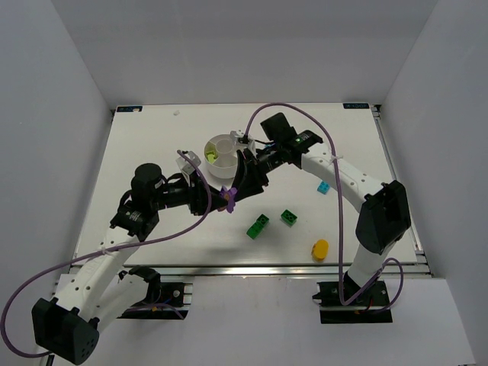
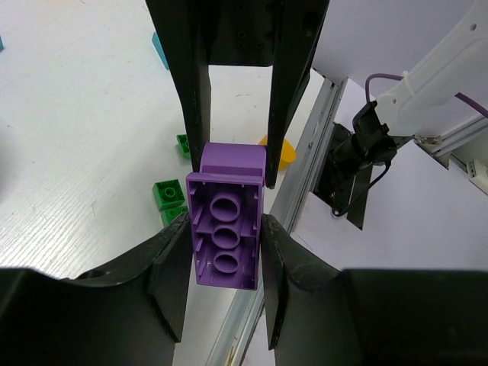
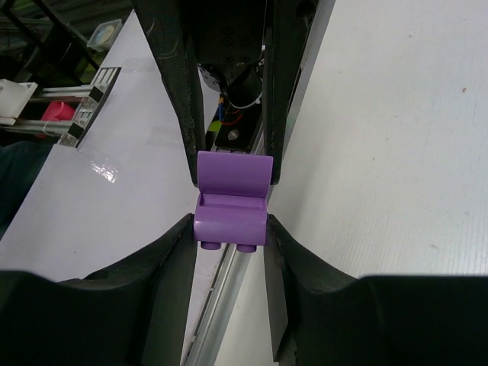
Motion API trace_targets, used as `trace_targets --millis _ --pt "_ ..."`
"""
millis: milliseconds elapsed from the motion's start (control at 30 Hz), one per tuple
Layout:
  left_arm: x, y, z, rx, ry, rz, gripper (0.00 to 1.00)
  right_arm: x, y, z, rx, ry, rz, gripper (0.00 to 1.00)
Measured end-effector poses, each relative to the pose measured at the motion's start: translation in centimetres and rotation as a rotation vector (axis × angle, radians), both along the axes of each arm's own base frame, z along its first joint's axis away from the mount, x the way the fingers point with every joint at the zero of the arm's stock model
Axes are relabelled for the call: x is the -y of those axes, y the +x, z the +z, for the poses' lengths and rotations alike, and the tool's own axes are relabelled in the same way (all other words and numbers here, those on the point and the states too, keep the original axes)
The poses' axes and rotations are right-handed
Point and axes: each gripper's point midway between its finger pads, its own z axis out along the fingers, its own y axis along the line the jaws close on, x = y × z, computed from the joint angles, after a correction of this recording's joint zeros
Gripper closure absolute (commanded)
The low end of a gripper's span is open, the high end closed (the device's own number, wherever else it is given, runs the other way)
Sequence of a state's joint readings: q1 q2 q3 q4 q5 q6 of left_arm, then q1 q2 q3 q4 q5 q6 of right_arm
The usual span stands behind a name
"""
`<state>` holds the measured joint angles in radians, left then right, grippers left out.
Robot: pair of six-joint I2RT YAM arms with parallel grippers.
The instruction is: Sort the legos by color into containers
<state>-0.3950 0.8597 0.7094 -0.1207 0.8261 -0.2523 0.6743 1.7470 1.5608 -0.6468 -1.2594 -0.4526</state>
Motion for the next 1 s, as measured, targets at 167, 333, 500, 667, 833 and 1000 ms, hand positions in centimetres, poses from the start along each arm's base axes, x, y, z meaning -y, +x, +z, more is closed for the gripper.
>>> trace_targets --millis 167,333,500,667,833,1000 --pt "-0.1 0.1 -0.4 -0.010 0.017 0.008 1.00 0.1 0.1 -0.5 0.013 -0.007 -0.006 1.00" --pt "-0.8 0.4 -1.0 -0.012 0.063 0.051 1.00 0.5 0.3 -1.7 0.071 -0.027 -0.035 1.00" --pt "-2.3 2.3 -0.3 0.031 0.101 0.179 1.00 2.3 2.4 -3.1 0.106 -0.084 -0.127 1.00" --pt "-3.1 3.7 -0.3 0.057 0.128 0.260 1.00 3.3 4.8 -3.7 0.134 -0.132 -0.219 1.00" --pt "-4.8 5.6 -1.1 0.070 0.170 0.401 1.00 3.6 9.2 -4.4 0.205 -0.232 -0.456 1.00" --pt "-6.6 6.0 -3.2 0.084 0.207 0.504 1.00 3.5 14.6 -3.9 0.257 -0.285 -0.701 1.00"
